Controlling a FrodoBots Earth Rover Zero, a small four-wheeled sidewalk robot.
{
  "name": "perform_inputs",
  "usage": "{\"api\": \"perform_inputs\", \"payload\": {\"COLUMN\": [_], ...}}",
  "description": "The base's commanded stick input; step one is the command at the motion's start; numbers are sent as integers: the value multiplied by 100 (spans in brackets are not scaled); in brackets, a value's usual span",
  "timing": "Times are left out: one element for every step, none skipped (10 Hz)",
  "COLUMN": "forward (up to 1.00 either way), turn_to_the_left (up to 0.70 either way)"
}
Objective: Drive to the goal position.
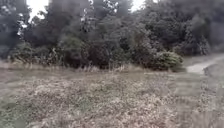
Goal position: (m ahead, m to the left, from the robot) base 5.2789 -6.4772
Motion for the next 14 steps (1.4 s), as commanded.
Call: {"api": "perform_inputs", "payload": {"forward": [45,45,45,45,45,28,11,0,0,0,0,0,0,0], "turn_to_the_left": [0,0,0,0,0,0,0,0,0,0,0,0,0,0]}}
